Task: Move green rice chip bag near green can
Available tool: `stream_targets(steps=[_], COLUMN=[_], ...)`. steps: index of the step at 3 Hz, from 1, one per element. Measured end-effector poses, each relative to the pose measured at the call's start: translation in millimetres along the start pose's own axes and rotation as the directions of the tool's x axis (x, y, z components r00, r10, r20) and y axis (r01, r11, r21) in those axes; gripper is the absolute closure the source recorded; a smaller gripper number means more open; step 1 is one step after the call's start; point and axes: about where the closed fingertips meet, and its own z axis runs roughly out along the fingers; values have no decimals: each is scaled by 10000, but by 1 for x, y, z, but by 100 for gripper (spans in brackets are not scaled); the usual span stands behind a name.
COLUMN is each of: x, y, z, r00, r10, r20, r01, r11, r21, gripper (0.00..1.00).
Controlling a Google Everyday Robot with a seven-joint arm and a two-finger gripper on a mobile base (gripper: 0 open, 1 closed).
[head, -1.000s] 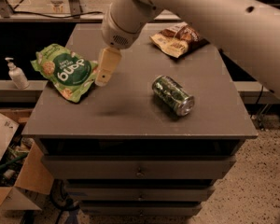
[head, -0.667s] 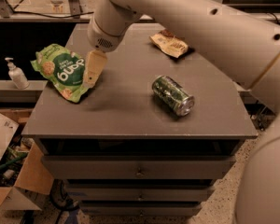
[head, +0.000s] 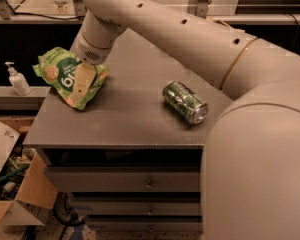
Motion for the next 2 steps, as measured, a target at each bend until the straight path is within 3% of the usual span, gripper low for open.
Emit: stream_targets(steps=[1,2], x=[-9,-18], y=[0,-2], z=[25,35], r00=[10000,10000], r10=[49,-11], r20=[-40,-67], r01=[-50,8], r11=[9994,9992], r21=[-330,-407], gripper=[0,16])
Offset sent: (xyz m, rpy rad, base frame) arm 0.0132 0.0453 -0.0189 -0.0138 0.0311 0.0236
